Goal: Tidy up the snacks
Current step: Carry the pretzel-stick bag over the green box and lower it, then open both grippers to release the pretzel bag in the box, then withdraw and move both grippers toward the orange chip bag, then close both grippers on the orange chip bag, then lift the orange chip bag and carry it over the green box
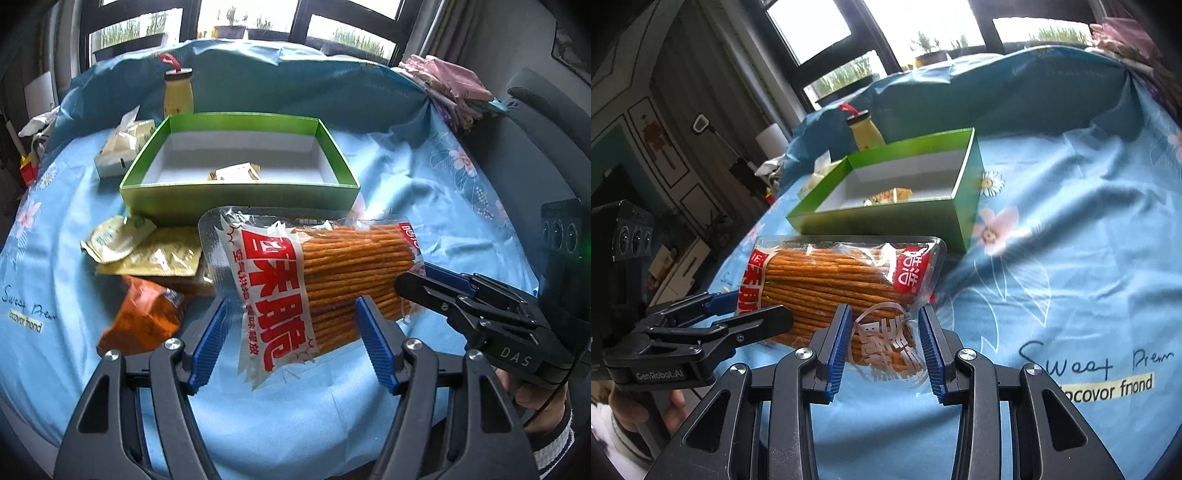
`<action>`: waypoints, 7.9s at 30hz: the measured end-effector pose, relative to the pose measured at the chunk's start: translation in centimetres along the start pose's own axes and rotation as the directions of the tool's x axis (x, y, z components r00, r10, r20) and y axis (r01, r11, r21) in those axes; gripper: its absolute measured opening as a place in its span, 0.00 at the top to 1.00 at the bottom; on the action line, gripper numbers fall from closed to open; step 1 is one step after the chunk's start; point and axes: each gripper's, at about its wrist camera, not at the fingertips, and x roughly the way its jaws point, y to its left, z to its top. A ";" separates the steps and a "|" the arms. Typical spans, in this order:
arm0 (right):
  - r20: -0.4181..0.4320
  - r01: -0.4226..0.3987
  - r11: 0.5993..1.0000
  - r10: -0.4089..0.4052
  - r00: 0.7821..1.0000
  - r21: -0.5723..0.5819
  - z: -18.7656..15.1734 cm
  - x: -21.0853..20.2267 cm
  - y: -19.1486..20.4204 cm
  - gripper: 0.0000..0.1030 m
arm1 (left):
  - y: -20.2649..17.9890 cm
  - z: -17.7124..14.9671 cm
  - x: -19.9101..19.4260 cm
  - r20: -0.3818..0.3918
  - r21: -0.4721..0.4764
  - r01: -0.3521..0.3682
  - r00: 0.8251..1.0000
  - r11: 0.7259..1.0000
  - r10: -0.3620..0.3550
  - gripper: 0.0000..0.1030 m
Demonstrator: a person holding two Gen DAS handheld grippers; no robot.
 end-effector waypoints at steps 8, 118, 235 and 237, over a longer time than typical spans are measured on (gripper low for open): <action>0.040 0.008 1.000 -0.007 0.999 -0.030 2.1 -0.4 1.1 0.62 | 0.6 1.7 -0.9 0.046 0.015 0.002 0.999 1.000 -0.003 0.33; 0.094 0.221 0.964 -0.208 0.974 -0.152 4.6 -0.2 8.0 0.31 | 3.8 3.9 -5.1 0.166 -0.028 -0.147 0.975 0.989 0.150 0.00; -0.156 -0.195 0.965 0.169 0.973 -0.174 -1.3 9.0 14.0 0.66 | 10.7 -1.1 -2.2 0.001 -0.173 0.192 0.981 0.966 -0.195 0.52; -0.139 -0.187 0.967 0.164 0.977 -0.171 -0.9 8.5 13.6 0.66 | 10.2 -0.6 -2.2 0.004 -0.163 0.195 0.980 0.967 -0.197 0.52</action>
